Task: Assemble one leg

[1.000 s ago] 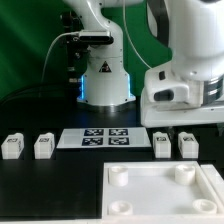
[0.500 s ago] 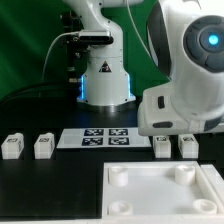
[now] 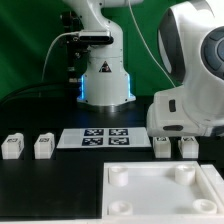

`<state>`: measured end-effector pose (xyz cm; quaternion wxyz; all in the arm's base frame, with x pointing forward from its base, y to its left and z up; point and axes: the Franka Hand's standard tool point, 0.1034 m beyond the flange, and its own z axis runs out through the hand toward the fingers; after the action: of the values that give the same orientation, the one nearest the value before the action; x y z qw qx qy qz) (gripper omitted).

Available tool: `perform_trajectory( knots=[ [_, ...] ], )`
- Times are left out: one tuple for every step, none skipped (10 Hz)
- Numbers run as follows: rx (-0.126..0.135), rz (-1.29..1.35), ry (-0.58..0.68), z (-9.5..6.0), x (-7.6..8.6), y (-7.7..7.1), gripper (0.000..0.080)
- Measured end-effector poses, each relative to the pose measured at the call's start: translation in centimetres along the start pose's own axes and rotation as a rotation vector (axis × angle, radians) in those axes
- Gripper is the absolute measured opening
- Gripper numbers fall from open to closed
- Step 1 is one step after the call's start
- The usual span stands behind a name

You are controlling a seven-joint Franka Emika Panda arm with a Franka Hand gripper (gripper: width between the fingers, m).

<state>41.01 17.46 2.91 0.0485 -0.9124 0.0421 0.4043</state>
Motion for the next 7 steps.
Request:
perform_trajectory(
  knots=[
    [-0.001, -0.001, 0.002, 0.7, 0.3, -0.1, 0.0648],
    [-0.001, 0.0, -0.001, 1.3, 0.5, -0.1, 0.0648],
    [-0.001, 0.0, -0.003, 1.6, 0.6, -0.1, 0.0648],
    [0.0, -0.008, 0.002, 1.8, 0.8, 0.0, 0.0648],
    [0.001, -0.021, 0.006, 2.1, 0.9, 0.3, 0.0648],
    [0.004, -0.044, 0.015, 2.2, 1.1, 0.5, 0.0648],
    [0.004, -0.045, 0.016, 2.2, 1.1, 0.5, 0.0648]
  ],
)
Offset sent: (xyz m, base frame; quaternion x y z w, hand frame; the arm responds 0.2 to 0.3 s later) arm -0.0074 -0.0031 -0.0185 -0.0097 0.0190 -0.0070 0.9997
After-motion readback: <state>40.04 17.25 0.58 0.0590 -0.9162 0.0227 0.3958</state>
